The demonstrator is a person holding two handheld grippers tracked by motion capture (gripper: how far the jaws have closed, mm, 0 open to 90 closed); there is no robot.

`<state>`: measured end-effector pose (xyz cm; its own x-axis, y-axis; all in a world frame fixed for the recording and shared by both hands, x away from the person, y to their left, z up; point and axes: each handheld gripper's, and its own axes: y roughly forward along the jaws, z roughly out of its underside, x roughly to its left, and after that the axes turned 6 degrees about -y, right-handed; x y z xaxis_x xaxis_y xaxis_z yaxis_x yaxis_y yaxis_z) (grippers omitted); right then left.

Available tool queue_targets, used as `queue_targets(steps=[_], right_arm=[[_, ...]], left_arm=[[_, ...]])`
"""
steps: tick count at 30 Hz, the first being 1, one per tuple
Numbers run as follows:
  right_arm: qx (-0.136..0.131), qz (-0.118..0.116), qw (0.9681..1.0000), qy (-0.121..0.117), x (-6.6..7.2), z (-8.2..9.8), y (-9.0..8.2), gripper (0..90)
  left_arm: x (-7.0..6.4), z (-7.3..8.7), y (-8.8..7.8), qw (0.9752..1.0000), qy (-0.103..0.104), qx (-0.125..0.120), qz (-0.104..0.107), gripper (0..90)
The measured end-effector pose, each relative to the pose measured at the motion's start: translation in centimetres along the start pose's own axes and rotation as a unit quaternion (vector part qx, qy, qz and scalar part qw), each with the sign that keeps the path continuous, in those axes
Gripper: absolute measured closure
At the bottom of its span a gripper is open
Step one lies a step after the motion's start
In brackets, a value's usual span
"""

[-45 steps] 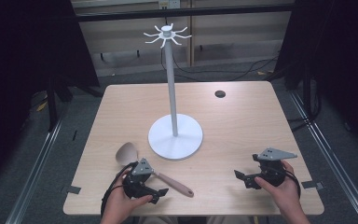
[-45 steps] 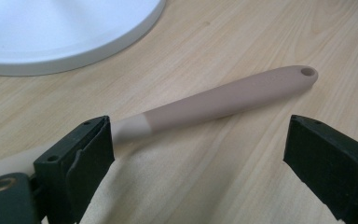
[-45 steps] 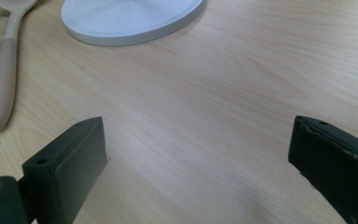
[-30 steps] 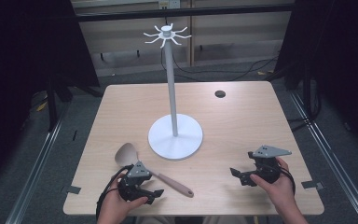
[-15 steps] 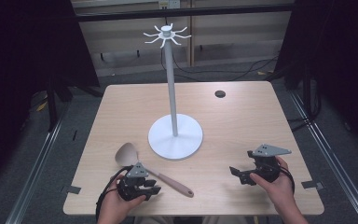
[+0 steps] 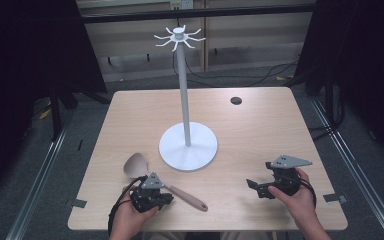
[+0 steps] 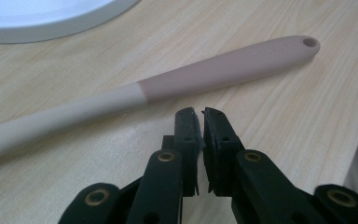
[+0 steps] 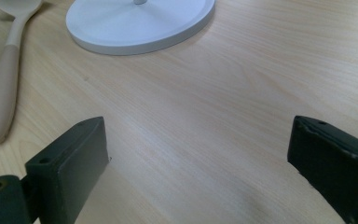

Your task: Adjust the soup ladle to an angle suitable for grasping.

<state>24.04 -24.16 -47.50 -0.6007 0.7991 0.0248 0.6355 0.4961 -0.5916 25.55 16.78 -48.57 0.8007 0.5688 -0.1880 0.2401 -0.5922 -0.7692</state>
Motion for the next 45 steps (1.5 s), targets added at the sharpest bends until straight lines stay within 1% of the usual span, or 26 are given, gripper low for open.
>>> queue_targets(steps=[1,3,4,5,6,7,8,9,12,14,16,18,19,20,24,26,28,31,34,36,37,39,40,43,44,45], right_arm=[[0.001,0.000,1.0000,-0.002,0.0,0.0,0.0,4.4],[0.002,0.000,1.0000,-0.003,0.0,0.1,0.0,4.4],[0.002,0.001,1.0000,-0.001,0.0,0.1,-0.1,4.4],[0.001,0.003,1.0000,-0.003,-0.2,0.2,-0.2,4.4],[0.001,0.004,1.0000,-0.001,-0.2,0.2,-0.3,4.4],[-0.001,0.006,1.0000,0.001,-0.3,0.3,-0.4,4.4],[-0.001,0.007,1.0000,0.004,-0.4,0.4,-0.5,4.4],[0.001,0.008,1.0000,0.006,-0.4,0.5,-0.6,4.4],[0.003,0.010,0.9999,0.011,-0.6,0.8,-0.8,4.4],[0.002,0.011,0.9999,0.012,-0.5,0.9,-0.9,4.4],[0.002,0.009,0.9999,0.009,-0.4,1.0,-1.0,4.4],[0.003,0.010,0.9999,0.008,-0.3,1.1,-1.1,4.4],[0.003,0.010,0.9999,0.008,-0.4,1.2,-1.2,4.4],[0.002,0.011,0.9999,0.008,-0.4,1.2,-1.3,4.4],[0.004,0.014,0.9998,0.011,-0.6,1.5,-1.5,4.4],[0.003,0.014,0.9998,0.014,-0.6,1.5,-1.5,4.4],[0.001,0.015,0.9998,0.010,-0.6,1.5,-1.5,4.4],[0.004,0.012,0.9999,0.007,-0.5,1.5,-1.4,4.4],[0.009,0.011,0.9999,0.005,-0.5,1.6,-1.2,4.4],[0.007,0.011,0.9999,0.006,-0.5,1.6,-1.1,4.4],[0.007,0.011,0.9999,0.005,-0.5,1.6,-1.1,4.5],[0.009,0.011,0.9999,0.007,-0.5,1.6,-1.1,4.5],[0.008,0.011,0.9999,0.007,-0.6,1.6,-1.1,4.5],[0.009,0.011,0.9999,0.005,-0.7,1.6,-1.0,4.5],[0.009,0.012,0.9999,0.005,-0.7,1.6,-1.0,4.5],[0.009,0.012,0.9999,0.005,-0.7,1.6,-1.0,4.5]], left_arm=[[0.0,0.0,0.1,1.0000,0.001,0.003,0.001,86.1],[-0.1,0.0,0.2,1.0000,-0.001,0.000,0.003,86.1],[0.0,-0.2,0.2,0.9999,0.007,0.008,0.003,86.1],[-0.1,-0.2,0.4,1.0000,0.004,0.005,0.003,86.5],[0.0,-0.2,0.6,0.9999,0.005,0.008,0.007,86.5],[0.0,-0.3,0.7,0.9999,0.005,0.006,0.009,86.8],[0.0,-0.4,0.7,0.9999,0.001,0.009,0.010,87.0],[0.0,-0.4,0.9,0.9998,-0.001,0.002,0.017,87.0],[-0.2,-0.8,1.2,0.9998,0.004,0.004,0.021,87.0],[-0.3,-1.0,1.3,0.9998,0.010,0.007,0.017,87.2],[-0.3,-1.1,1.5,0.9997,0.012,0.003,0.020,87.4],[-0.3,-1.2,1.7,0.9998,0.012,0.000,0.018,87.7],[-0.2,-1.3,1.7,0.9997,0.015,0.001,0.018,87.8],[-0.3,-1.4,1.8,0.9998,0.011,0.000,0.018,87.8],[-0.2,-1.6,2.2,0.9998,0.012,-0.008,0.016,88.5],[-0.3,-1.8,2.3,0.9999,0.011,-0.008,0.010,88.5],[-0.3,-1.9,2.4,0.9998,0.012,-0.011,0.011,88.4],[-0.2,-2.1,2.6,0.9998,0.013,-0.010,0.008,88.4],[0.0,-2.3,2.9,0.9997,0.011,-0.019,0.010,88.3],[0.1,-2.5,3.0,0.9998,0.013,-0.016,0.008,88.3],[0.0,-2.5,3.1,0.9997,0.010,-0.022,0.007,88.3],[0.1,-2.7,3.1,0.9997,0.016,-0.015,0.006,88.0],[0.1,-2.8,3.2,0.9998,0.009,-0.020,0.006,87.9],[0.1,-3.1,3.5,0.9997,0.009,-0.024,0.006,87.6],[0.2,-3.2,3.5,0.9998,0.016,-0.014,0.004,87.7],[0.1,-3.2,3.5,0.9998,0.014,-0.015,0.001,87.6]])
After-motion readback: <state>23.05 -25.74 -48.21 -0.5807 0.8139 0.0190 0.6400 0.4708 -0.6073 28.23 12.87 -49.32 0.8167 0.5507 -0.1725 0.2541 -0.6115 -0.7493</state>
